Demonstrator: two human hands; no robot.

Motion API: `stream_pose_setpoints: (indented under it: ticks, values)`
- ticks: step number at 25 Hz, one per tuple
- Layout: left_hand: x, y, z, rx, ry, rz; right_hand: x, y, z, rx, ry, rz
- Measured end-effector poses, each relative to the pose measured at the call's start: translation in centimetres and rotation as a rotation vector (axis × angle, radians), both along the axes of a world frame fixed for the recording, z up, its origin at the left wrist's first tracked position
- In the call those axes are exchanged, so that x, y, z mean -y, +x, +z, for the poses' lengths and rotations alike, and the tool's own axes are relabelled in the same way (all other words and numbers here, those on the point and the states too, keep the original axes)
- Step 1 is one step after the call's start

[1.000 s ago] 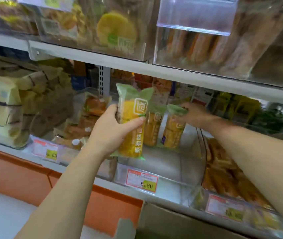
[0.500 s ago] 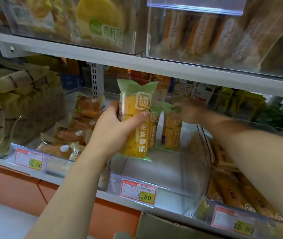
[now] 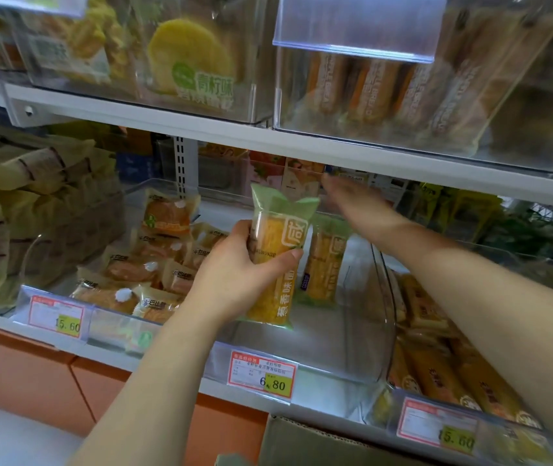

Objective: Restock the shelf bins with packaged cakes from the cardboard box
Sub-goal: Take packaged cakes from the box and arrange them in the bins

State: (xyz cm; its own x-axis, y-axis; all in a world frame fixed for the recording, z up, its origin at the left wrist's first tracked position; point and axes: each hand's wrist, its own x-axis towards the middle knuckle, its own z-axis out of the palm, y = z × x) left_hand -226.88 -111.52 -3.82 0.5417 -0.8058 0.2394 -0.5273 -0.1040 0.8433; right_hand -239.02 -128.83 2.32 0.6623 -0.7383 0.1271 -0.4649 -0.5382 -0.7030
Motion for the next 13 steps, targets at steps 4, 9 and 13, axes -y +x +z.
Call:
stream_pose_setpoints:
  ticks: [4,9,13]
  values:
    - [0.3,-0.1,-0.4,0.256,0.061,0.038,-4.6,-1.0,0.3,0.014,0.354,0.272]
    - [-0.9,1.7,-0.6,0.186,0.159,0.058,-2.8,2.1,-3.7,0.127,0.51,-0.056]
    - [-1.2,2.3,-2.5,0.101,0.255,0.05,-3.2,5.0,-7.9,0.067,0.429,-0.219]
